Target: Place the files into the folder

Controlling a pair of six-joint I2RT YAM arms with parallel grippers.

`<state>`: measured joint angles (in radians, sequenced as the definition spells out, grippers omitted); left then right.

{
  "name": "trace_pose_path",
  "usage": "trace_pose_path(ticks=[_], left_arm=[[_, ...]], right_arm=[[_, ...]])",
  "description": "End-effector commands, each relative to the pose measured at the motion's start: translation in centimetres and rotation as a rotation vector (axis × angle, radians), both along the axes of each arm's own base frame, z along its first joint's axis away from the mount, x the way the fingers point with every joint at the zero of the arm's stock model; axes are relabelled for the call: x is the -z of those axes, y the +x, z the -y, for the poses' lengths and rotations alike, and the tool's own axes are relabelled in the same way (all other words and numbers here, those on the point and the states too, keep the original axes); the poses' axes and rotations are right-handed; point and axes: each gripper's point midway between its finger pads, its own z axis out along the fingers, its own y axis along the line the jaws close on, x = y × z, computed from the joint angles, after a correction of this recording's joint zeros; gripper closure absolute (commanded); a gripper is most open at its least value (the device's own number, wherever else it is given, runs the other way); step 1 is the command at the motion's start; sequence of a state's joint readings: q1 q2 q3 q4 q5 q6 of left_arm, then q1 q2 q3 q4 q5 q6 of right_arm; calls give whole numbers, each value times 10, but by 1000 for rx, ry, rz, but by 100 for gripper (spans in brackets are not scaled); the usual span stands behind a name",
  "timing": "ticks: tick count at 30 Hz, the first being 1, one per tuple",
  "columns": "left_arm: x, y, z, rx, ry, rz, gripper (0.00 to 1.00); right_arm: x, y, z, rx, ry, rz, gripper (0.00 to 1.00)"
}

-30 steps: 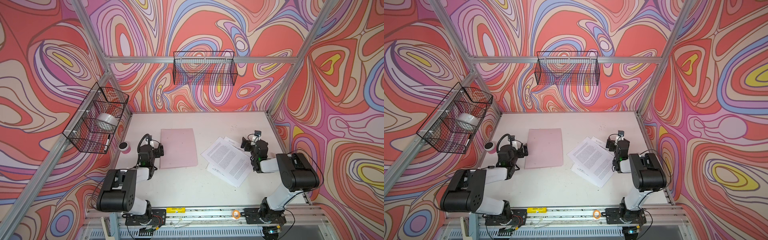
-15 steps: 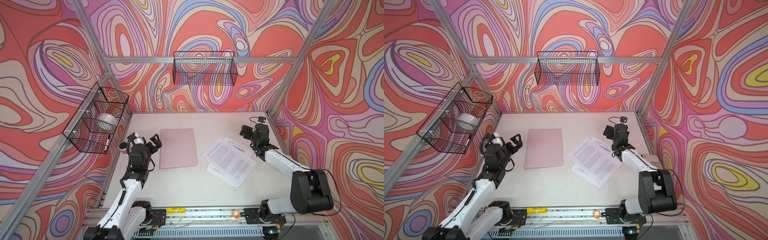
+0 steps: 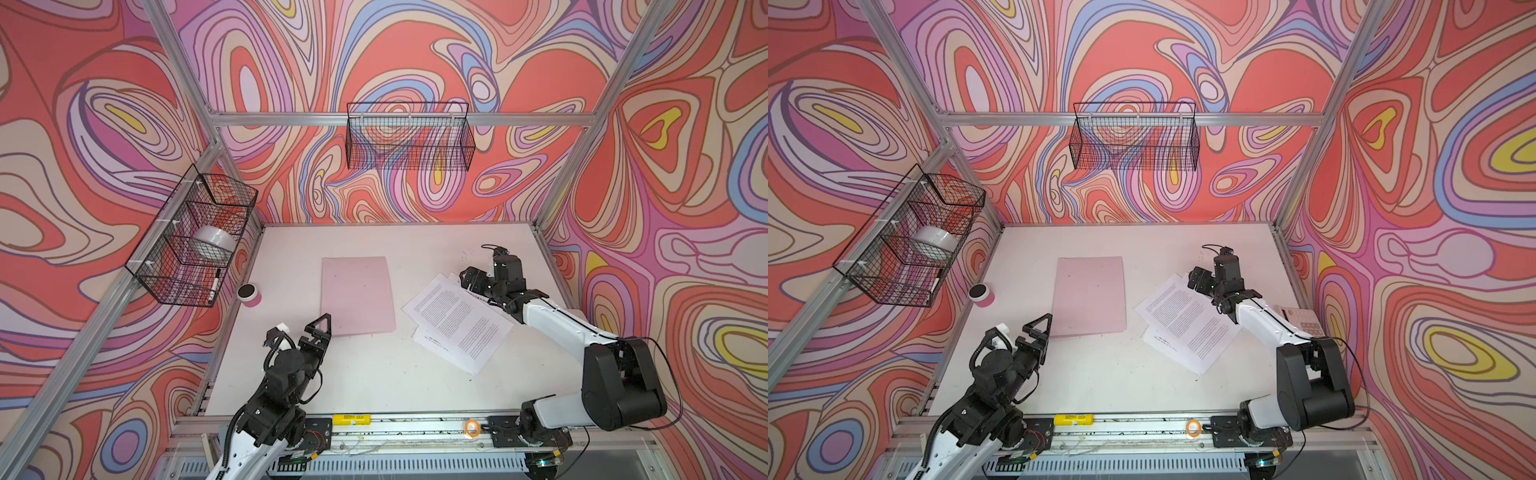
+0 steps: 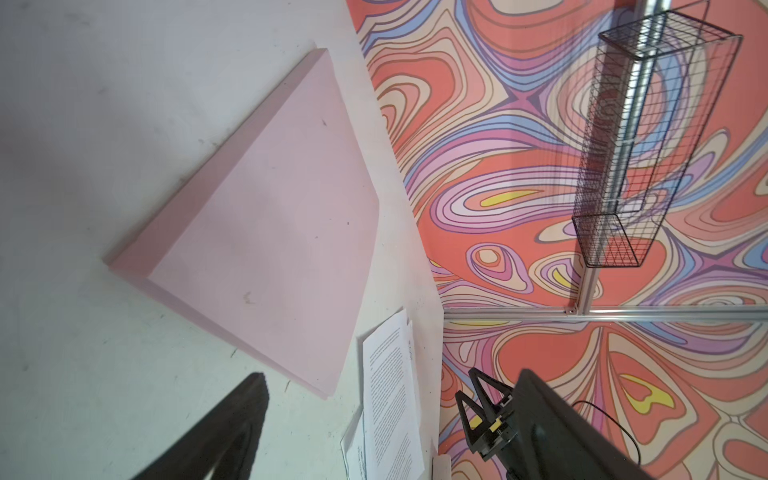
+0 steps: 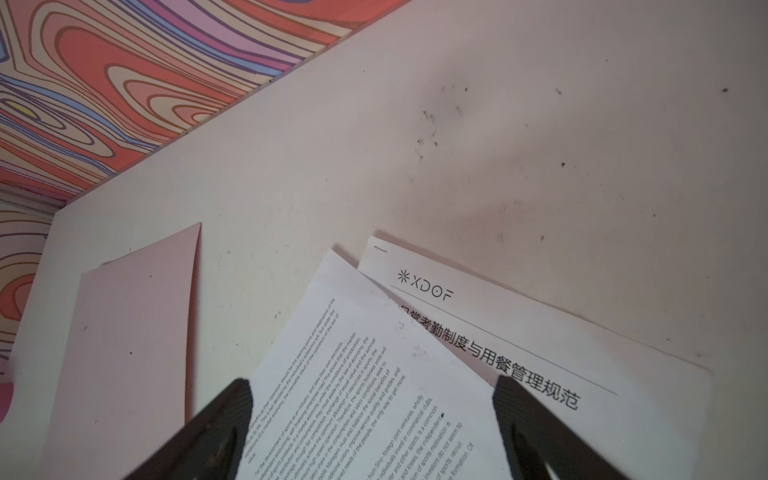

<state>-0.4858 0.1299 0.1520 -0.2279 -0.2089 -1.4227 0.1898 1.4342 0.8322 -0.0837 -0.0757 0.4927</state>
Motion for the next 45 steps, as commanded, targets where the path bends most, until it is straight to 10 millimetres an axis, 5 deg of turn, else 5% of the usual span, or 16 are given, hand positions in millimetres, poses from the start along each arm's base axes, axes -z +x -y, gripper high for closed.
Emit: trace_pose_path(ticks=[1, 18, 32, 45], left_arm=[[32, -2, -10, -68, 11, -107, 11], [61, 53, 36, 18, 25, -163, 20], [67, 53, 24, -27, 85, -155, 27], [75, 50, 36, 39, 61, -180, 27]], right_arm=[[2, -3, -10, -22, 42, -31, 7], [-6, -5, 0, 6, -4, -8, 9], [6, 0, -5, -4, 8, -39, 10], [8, 0, -5, -8, 1, -48, 10]])
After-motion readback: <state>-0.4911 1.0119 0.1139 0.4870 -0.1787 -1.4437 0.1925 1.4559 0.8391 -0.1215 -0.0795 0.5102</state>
